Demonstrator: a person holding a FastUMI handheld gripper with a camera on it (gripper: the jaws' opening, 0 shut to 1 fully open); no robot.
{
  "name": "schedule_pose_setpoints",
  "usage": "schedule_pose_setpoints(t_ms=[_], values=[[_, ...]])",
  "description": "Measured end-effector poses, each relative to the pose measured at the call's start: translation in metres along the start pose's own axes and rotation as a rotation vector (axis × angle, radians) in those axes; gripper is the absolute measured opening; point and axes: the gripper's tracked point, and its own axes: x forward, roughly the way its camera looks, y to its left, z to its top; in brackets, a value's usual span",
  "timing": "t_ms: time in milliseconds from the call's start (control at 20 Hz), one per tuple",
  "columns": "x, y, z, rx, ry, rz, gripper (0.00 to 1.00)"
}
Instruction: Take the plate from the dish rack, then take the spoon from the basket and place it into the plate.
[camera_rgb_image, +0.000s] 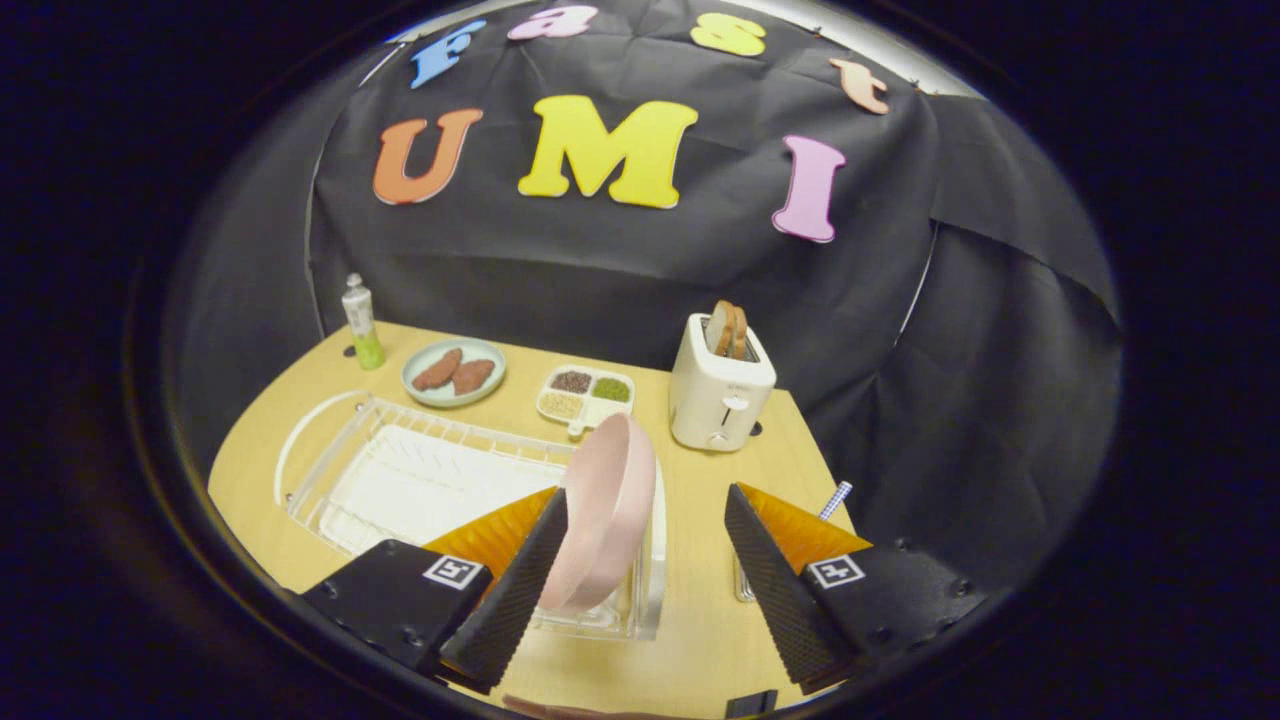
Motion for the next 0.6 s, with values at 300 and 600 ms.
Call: schedule_pose_setpoints(t_ms=[300,600], values=[[0.018,-0.004,0.015,-0.107,0.175,-0.165,0.76],[0.026,-0.002,0.002,-0.074,0.400,-0.218,0.33]])
